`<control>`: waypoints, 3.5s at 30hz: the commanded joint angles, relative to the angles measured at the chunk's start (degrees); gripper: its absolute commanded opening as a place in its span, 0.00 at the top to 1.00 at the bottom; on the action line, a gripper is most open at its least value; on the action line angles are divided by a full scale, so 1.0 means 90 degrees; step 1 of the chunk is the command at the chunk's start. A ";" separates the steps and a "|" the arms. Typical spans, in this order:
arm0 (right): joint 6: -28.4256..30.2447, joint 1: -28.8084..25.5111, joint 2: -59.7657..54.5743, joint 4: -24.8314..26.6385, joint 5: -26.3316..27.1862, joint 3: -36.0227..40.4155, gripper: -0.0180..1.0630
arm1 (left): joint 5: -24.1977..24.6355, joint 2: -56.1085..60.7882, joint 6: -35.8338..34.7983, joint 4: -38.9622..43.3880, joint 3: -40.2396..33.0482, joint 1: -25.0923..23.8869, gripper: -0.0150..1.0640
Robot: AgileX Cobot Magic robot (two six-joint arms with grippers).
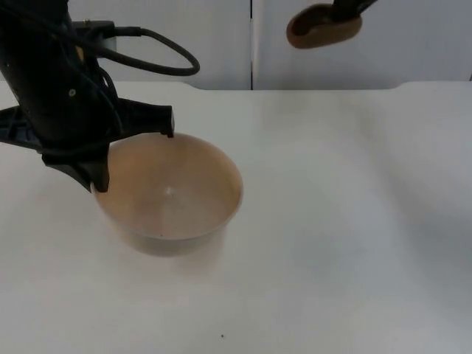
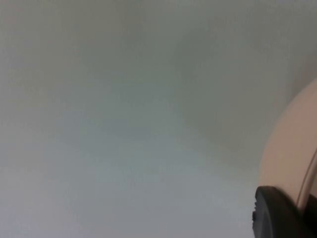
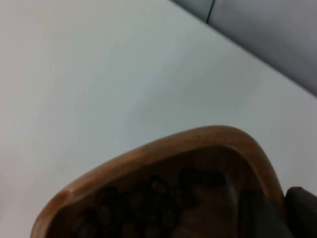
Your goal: Pick up the bowl with the left hand and pour the coffee beans from the cup into the bowl with the right hand.
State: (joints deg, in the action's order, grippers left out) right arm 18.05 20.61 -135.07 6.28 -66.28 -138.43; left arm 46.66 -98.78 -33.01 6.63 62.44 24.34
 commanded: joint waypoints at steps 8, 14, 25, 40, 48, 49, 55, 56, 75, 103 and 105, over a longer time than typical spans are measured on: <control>0.0072 0.0006 0.1476 0.0035 -0.0078 0.1617 0.98 | -0.0089 0.0056 -0.0045 -0.0020 0.0011 0.0029 0.99; 0.0037 0.0014 0.2555 0.0035 0.0243 0.2869 0.98 | -0.0098 0.0056 -0.0045 -0.0020 0.0011 0.0029 0.99; -0.0408 0.0445 0.3757 -0.0231 0.1140 0.5120 0.98 | -0.0102 0.0056 -0.0045 -0.0126 0.0011 0.0029 0.99; -0.2661 0.2467 0.3680 -0.2932 0.1883 0.5282 0.98 | -0.0102 0.0056 -0.0045 -0.0249 0.0011 0.0029 0.99; -0.2748 0.2917 0.3680 -0.3103 0.2251 0.5282 0.98 | -0.0121 0.0056 -0.0045 -0.0303 0.0011 0.0029 0.99; -0.2748 0.2972 0.3680 -0.3200 0.2283 0.5282 0.98 | -0.0121 0.0056 -0.0045 -0.0303 0.0011 0.0029 0.99; -0.2748 0.3273 0.3680 -0.3942 0.2366 0.5282 0.98 | -0.0131 0.0056 -0.0056 -0.0311 0.0011 0.0029 0.99; -0.2821 0.3331 0.3680 -0.4105 0.2398 0.5282 0.98 | -0.0125 0.0056 -0.0056 -0.0329 0.0011 0.0029 0.99; -0.3789 0.3420 0.3085 -0.5729 0.2666 0.5282 0.98 | -0.0162 0.0056 -0.0056 -0.0446 0.0011 0.0029 0.99; -0.4565 0.4314 0.3121 -0.8534 0.1636 0.5282 0.98 | -0.0238 0.0056 -0.0056 -0.0555 0.0011 0.0029 0.99; -0.4564 0.4347 0.3121 -0.8598 0.1619 0.5282 0.98 | -0.0238 0.0056 -0.0056 -0.0555 0.0011 0.0029 0.99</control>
State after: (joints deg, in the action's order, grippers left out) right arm -22.15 59.25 -107.63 -69.46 -51.27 -90.93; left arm 45.24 -98.78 -33.01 2.32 62.44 24.34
